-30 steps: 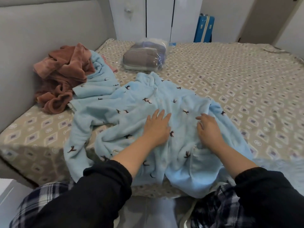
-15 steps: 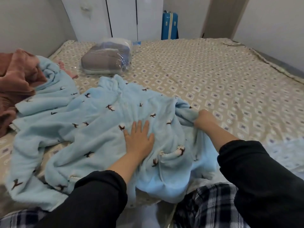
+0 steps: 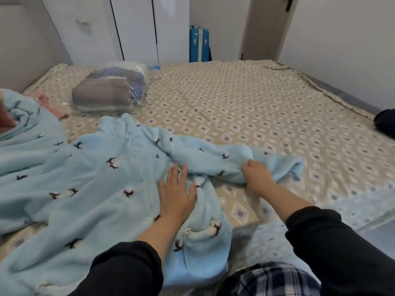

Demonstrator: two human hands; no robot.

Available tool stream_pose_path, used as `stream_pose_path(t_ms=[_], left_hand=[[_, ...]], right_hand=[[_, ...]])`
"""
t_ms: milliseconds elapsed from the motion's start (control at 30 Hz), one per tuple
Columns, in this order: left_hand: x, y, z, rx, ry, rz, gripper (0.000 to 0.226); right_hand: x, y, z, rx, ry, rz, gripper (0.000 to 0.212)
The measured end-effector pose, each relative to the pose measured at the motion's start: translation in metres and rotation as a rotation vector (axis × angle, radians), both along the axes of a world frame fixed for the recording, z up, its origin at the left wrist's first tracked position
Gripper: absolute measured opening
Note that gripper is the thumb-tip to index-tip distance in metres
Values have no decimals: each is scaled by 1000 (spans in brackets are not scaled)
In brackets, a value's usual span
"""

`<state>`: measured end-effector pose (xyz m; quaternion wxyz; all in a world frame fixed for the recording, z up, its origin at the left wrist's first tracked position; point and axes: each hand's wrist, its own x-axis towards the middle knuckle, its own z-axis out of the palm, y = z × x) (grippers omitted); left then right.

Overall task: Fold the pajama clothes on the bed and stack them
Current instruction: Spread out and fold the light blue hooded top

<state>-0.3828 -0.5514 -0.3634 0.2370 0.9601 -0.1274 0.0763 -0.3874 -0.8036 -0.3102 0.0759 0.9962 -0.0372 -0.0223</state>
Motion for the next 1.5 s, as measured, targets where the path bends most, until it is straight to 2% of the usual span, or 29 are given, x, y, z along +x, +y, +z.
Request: stream_pose_path(t_ms=[33,100,167,200,233,300,333,400,467,533,600,633,667,767,800,867,967,1067,1133,1233,1267,1300,1367,1400,1500], left_hand=[[2,-1,-1,37,-5,-21,66],[9,-4,-2,110,-23,-68,69],[14,-8,0,145,-61,-100,73],[17,-11,0,149,-83,-108,75],[19,-14,1,143,-102,-110,74],[24,-20,4,116,-142,-120,71],[26,-24,6,113,-169,-149,70],[30,-31,8,139,-252,-268,66],[38,-36,7,184,-313,-386,65],[46,-40,6,205,-310,-406,66],[54,-44,6,207,-288,-390,68],[56,-46,5,205,-281,-391,70],[59,-48,5,202,-281,-396,71],[66,-53,5,191,-311,-414,72],[68,-55,4,185,-316,-410,72],[73,-59,1,187,-294,-382,72],[83,-64,-5,207,-198,-347,73],[90,-68,-10,211,-134,-335,75],[93,-70,-12,225,-108,-320,77],[96,-72,-12,251,-84,-309,83],[97,-73,-12,246,-81,-308,84],[98,-73,-11,237,-80,-310,84],[98,-74,-10,230,-86,-312,84],[97,-74,-10,222,-89,-312,84],[95,-72,-6,139,-79,-325,81]], right_hand=[[-5,-7,-9,158,35,-35,33],[-9,-20,-14,544,-49,-140,29],[-7,-31,-7,909,-225,-296,30],[-5,-37,-2,1025,-343,-384,31],[-2,-45,2,1047,-488,-469,31],[6,-66,8,857,-701,-618,30],[10,-77,10,728,-689,-690,30],[18,-93,10,520,-361,-797,44],[27,-94,13,437,3,-765,59],[37,-90,21,517,170,-673,48],[47,-90,28,512,264,-605,36],[51,-93,31,481,247,-598,33],[55,-99,35,450,147,-621,30],[66,-135,52,367,-411,-809,32],[69,-150,58,292,-498,-874,40],[76,-173,63,196,-453,-978,58],[87,-172,39,274,-316,-945,70],[97,-150,4,419,-378,-858,66],[98,-141,-12,554,-450,-917,65],[95,-143,-23,752,-429,-1024,76],[96,-145,-22,742,-399,-1013,78],[98,-143,-21,633,-356,-968,77],[107,-131,-21,333,-310,-756,69],[113,-121,-23,283,-297,-600,66],[121,-90,-39,368,-112,-257,52]])
